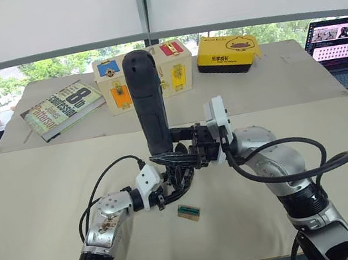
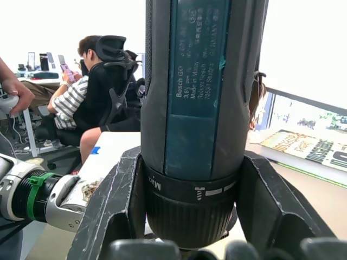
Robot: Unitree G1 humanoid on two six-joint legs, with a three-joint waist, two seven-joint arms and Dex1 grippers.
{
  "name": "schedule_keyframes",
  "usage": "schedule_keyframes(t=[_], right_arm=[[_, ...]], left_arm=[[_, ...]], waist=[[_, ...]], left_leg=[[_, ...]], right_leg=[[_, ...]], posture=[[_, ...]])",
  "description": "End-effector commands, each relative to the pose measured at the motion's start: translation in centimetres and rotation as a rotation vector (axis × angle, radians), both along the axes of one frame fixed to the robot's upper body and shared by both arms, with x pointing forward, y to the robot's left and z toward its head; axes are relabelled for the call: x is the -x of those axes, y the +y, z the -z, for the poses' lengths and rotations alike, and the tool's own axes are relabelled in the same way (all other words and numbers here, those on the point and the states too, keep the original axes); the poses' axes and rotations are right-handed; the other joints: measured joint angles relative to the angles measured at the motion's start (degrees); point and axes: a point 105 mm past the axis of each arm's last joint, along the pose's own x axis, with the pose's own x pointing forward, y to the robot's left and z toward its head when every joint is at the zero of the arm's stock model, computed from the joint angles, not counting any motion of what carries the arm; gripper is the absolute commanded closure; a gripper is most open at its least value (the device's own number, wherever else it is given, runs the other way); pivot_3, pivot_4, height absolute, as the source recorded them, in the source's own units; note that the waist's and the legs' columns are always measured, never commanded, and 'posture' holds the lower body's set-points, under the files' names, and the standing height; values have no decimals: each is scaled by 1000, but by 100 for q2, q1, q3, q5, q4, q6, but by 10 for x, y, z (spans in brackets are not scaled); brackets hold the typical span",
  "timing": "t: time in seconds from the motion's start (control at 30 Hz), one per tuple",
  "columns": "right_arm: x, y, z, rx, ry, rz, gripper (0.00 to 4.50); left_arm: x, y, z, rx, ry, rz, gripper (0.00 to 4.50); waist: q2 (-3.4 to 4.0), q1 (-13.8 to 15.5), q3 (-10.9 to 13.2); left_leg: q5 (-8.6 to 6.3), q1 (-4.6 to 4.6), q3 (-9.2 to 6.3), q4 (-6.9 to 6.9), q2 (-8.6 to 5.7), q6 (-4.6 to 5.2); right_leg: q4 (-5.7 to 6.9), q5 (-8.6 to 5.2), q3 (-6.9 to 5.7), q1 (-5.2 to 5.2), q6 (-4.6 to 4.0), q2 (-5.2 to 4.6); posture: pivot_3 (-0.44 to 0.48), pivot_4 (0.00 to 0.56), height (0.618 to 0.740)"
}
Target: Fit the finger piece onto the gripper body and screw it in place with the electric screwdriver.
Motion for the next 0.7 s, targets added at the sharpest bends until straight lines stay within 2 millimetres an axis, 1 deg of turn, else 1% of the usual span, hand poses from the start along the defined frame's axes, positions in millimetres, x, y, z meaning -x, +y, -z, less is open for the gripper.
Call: schedule_keyframes(t=[0.03, 0.33, 0.57, 0.7], right_arm=[[-12, 0, 23, 94, 52, 67, 2603], [-14, 3, 34, 166, 39, 95, 2603], [-15, 4, 40, 176, 90, 87, 2603], [-15, 2, 49, 184, 113, 79, 2603]], left_arm=[[9, 5, 24, -52, 111, 6, 2225], [10, 4, 24, -47, 114, 1, 2225], [10, 4, 24, -48, 113, 0, 2225], [10, 4, 24, -48, 110, 0, 2225]], waist=[[-1, 0, -4], [4, -2, -20], [5, -3, -24], [6, -3, -33]], left_leg=[[0, 0, 0, 0, 0, 0], [0, 9, 0, -4, 0, 0], [0, 22, 0, -12, 0, 0], [0, 25, 0, -15, 0, 0]], right_leg=[[0, 0, -2, 0, 0, -5], [0, 0, -2, 7, 0, -10], [0, -1, 1, 14, 0, -18], [0, -1, 1, 15, -1, -20]], posture=[[0, 150, 740], [0, 150, 740], [0, 150, 740], [0, 150, 740]])
